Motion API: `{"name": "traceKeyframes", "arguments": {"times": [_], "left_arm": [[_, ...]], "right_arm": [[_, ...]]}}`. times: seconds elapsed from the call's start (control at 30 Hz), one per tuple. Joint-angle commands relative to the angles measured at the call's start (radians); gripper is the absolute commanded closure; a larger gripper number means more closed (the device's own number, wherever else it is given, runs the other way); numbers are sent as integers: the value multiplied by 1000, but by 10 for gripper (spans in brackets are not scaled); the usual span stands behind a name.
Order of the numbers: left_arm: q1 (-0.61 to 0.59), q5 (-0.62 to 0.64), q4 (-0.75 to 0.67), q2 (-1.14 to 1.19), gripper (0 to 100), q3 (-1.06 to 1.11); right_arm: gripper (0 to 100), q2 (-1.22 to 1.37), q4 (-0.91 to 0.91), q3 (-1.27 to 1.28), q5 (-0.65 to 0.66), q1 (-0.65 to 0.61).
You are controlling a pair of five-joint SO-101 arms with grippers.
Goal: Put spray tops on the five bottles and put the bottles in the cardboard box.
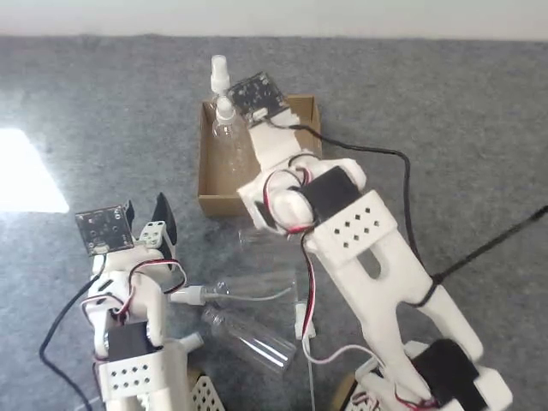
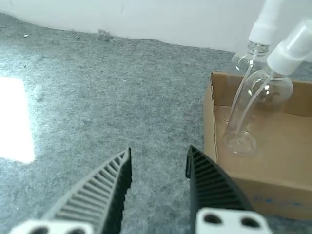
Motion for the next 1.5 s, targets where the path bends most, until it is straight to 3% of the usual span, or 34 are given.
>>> {"name": "traceKeyframes", "arguments": {"times": [0.0, 0.17, 0.43, 0.73, 0.9, 1.47], "left_arm": [[-2, -8, -5, -5, 826, -10], [-2, -8, -5, -5, 826, -10], [-2, -8, -5, -5, 826, -10], [-2, -8, -5, -5, 826, -10], [-3, -8, -5, -5, 826, -10], [-3, -8, -5, -5, 826, -10]], "right_arm": [[712, -79, 76, -66, 5, -31], [710, -114, 165, -64, -15, -48], [709, -111, 170, -43, -460, -54], [709, -105, -145, 213, -666, -54], [709, -104, -234, 272, -694, -64], [709, -101, -229, 265, -824, -68]]}}
